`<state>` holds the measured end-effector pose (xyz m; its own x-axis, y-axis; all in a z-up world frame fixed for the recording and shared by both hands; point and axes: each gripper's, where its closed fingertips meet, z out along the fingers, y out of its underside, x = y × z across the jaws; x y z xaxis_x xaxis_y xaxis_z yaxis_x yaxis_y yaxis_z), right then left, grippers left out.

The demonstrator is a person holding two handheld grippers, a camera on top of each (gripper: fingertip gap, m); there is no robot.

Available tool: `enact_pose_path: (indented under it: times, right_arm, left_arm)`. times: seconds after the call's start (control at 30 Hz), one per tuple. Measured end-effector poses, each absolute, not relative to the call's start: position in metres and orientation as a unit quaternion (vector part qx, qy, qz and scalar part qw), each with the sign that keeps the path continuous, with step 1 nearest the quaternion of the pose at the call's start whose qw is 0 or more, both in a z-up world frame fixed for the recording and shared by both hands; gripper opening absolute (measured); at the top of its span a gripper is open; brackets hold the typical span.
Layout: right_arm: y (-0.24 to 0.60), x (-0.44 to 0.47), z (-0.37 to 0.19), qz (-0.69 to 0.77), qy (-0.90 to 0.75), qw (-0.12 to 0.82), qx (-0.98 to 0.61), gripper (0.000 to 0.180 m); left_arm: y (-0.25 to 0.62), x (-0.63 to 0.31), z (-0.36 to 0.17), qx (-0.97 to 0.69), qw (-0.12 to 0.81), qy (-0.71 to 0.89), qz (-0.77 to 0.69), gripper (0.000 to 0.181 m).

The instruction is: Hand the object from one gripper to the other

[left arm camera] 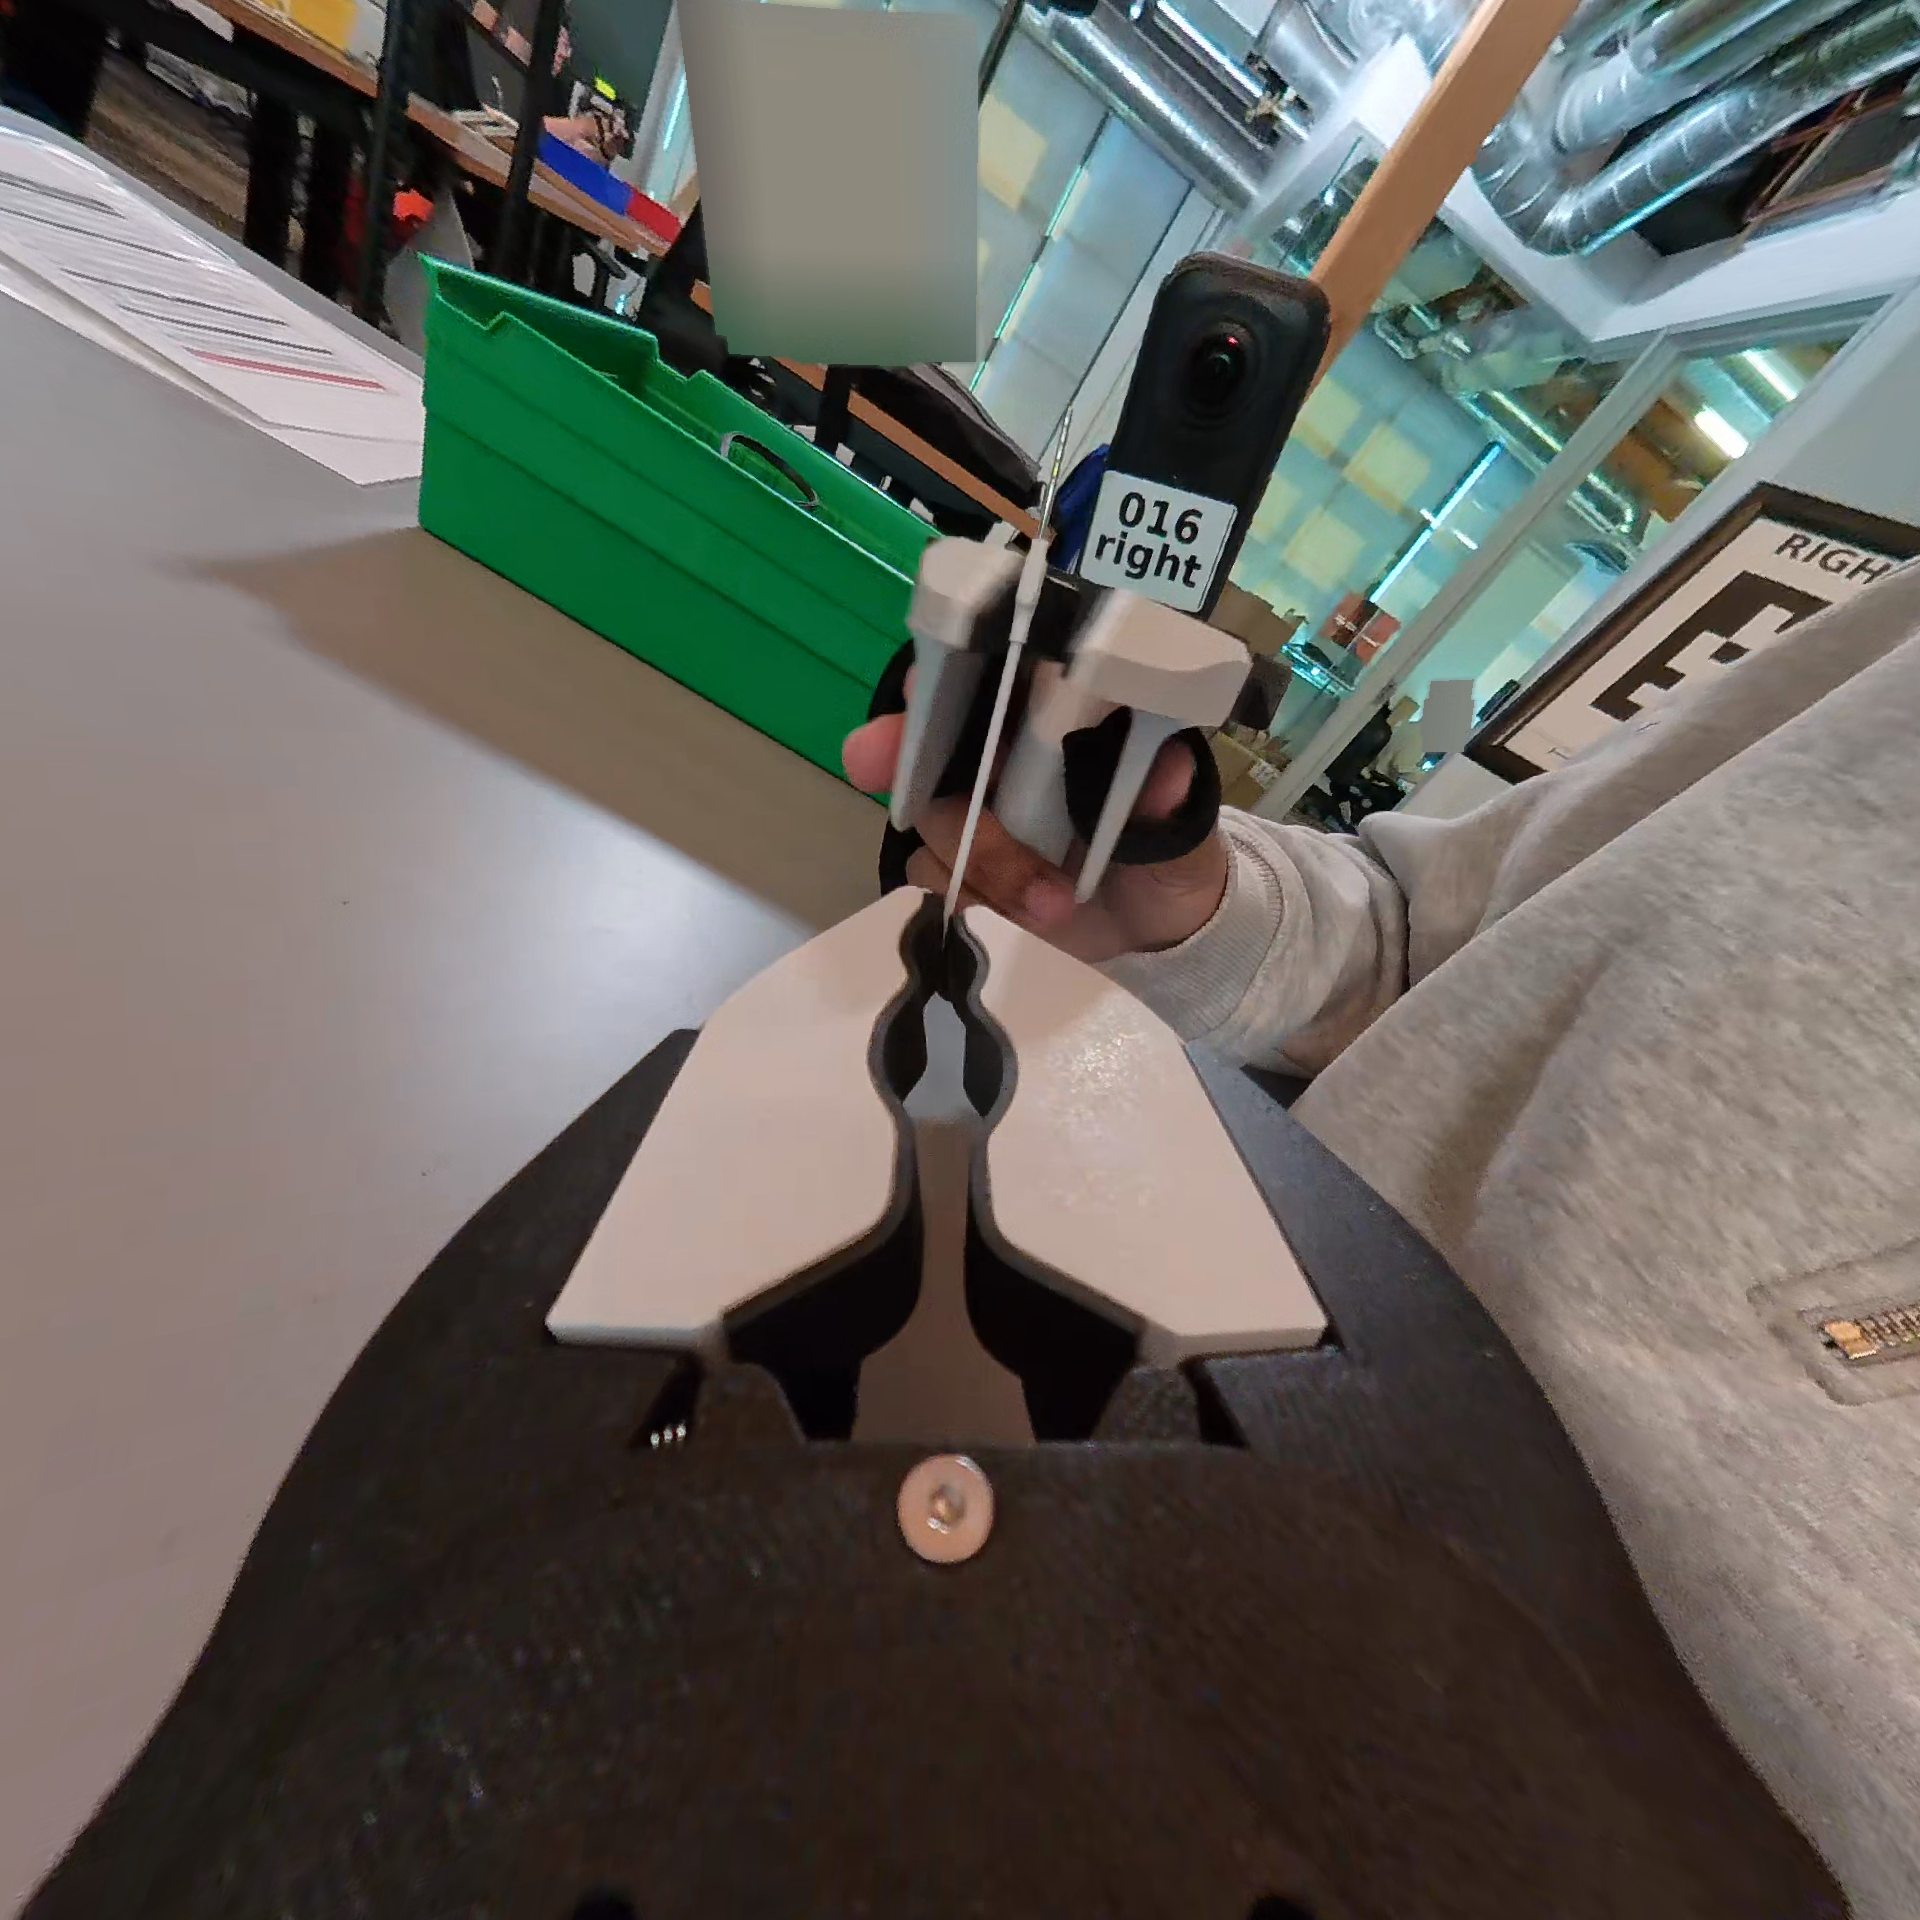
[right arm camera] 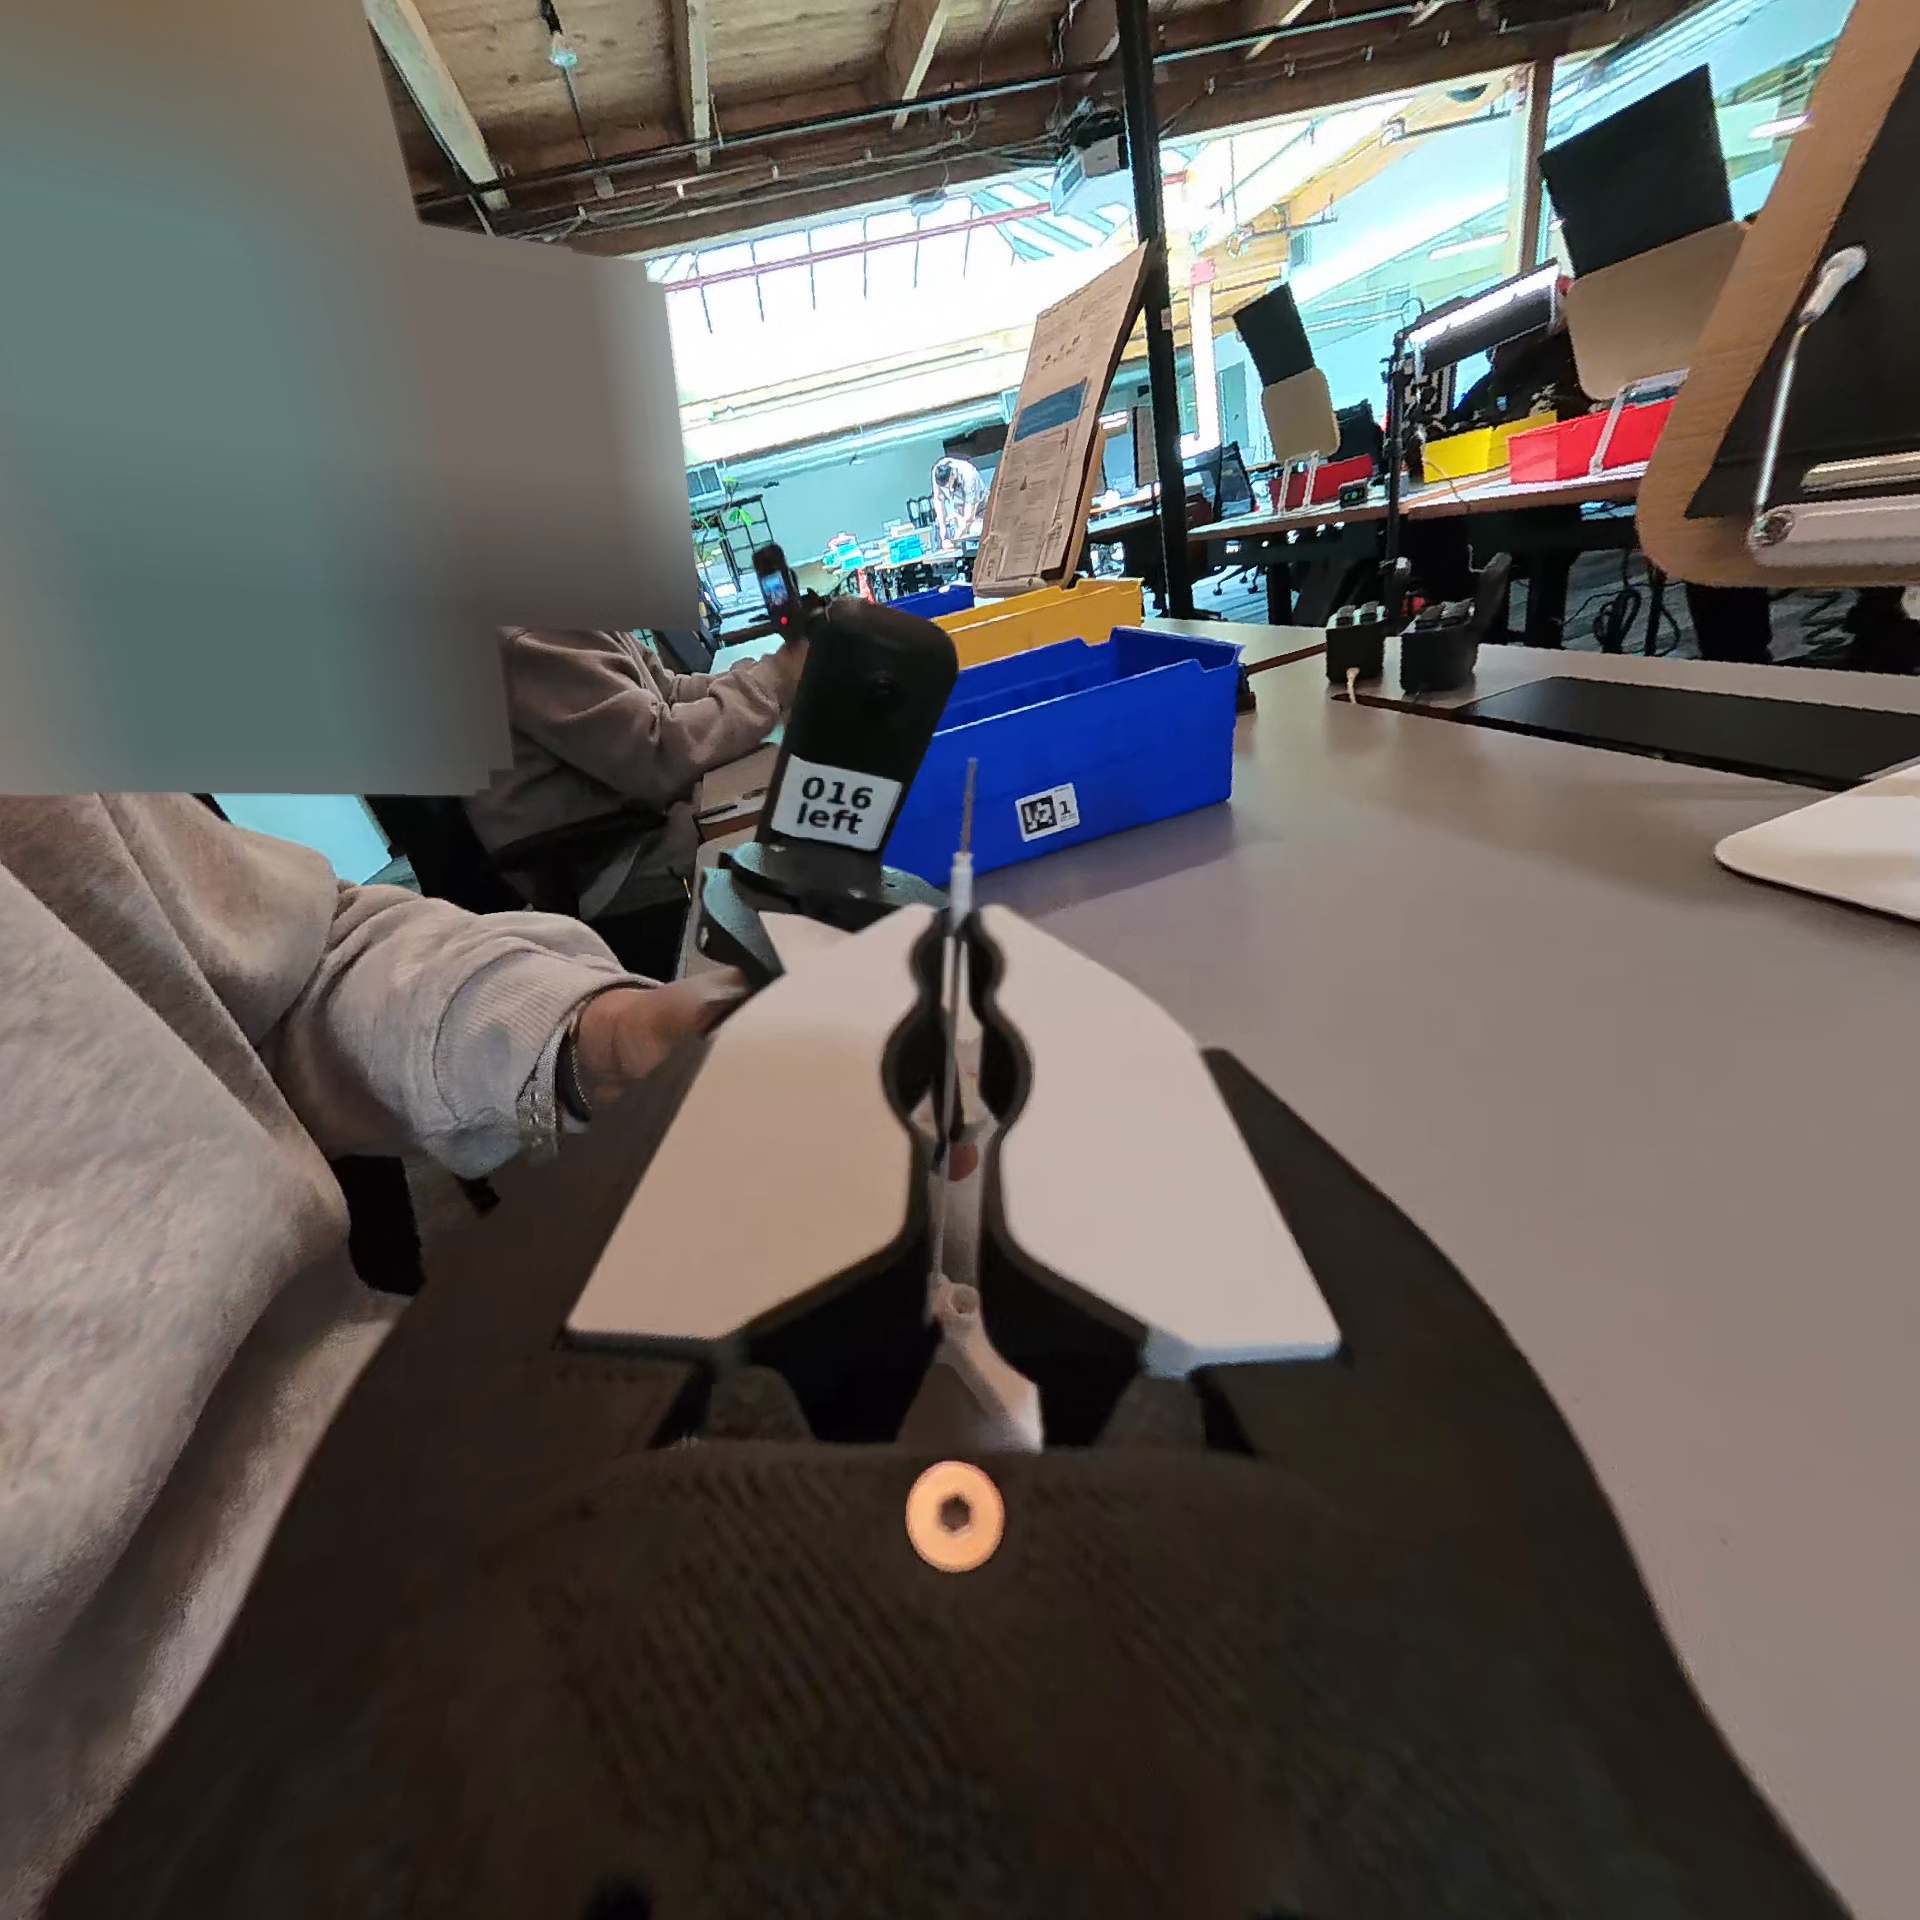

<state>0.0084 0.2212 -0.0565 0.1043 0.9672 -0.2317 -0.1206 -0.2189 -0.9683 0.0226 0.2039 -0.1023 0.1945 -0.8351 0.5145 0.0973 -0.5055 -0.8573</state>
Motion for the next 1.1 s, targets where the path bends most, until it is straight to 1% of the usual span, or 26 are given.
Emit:
enact_pose_path:
  times: [0.33, 0.43, 0.63, 0.9, 1.1]
  right_arm:
    - [0.216, 0.007, -0.056, 0.539, -0.405, 0.502, -0.541, 0.002]
    - [0.215, 0.007, -0.055, 0.55, -0.402, 0.497, -0.537, 0.002]
    - [0.212, 0.003, -0.061, 0.559, -0.41, 0.476, -0.542, 0.002]
    - [0.208, -0.001, -0.065, 0.566, -0.419, 0.462, -0.538, 0.002]
    - [0.21, 0.002, -0.058, 0.581, -0.403, 0.469, -0.529, 0.002]
  left_arm:
    - [0.201, 0.024, -0.104, -0.649, 0.419, 0.294, -0.563, 0.001]
    - [0.205, 0.021, -0.105, -0.654, 0.427, 0.281, -0.558, 0.018]
    - [0.207, 0.017, -0.094, -0.637, 0.471, 0.284, -0.541, 0.029]
    - [0.2, 0.019, -0.09, -0.624, 0.524, 0.345, -0.466, 0.021]
    - [0.2, 0.021, -0.096, -0.633, 0.51, 0.347, -0.467, 0.025]
